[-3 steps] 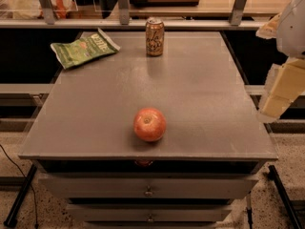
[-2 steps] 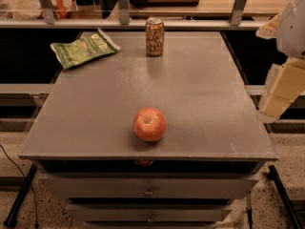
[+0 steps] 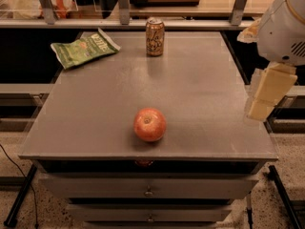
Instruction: Move apple near orange can
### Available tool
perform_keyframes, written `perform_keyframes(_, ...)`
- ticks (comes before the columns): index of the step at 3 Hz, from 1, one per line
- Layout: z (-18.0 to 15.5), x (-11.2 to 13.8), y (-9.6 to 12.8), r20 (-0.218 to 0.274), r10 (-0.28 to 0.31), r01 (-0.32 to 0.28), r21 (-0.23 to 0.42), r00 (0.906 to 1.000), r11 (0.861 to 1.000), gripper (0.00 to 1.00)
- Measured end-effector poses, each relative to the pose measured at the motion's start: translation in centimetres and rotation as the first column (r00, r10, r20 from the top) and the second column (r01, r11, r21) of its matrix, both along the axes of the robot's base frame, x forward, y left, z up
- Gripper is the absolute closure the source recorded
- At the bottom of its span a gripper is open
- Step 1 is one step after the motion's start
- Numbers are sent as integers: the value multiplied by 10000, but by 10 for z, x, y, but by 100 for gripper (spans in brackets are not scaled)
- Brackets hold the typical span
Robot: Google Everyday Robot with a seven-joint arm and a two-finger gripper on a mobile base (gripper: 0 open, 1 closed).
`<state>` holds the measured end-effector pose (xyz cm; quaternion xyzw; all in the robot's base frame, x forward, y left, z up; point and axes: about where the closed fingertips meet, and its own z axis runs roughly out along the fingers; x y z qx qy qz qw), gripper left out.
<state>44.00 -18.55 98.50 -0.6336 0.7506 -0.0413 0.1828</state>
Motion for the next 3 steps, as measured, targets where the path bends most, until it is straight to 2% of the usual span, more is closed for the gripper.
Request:
perform_keyframes(1,-20,3,28,-490,861,-831,599,9951,9947,0)
perform_keyframes(2,-52,7,53,-1066,1496,-1271,1933,9830,9729,0)
perform_keyframes(3,-53,6,59,-1117,1625,-1338,2283,9804,9643,0)
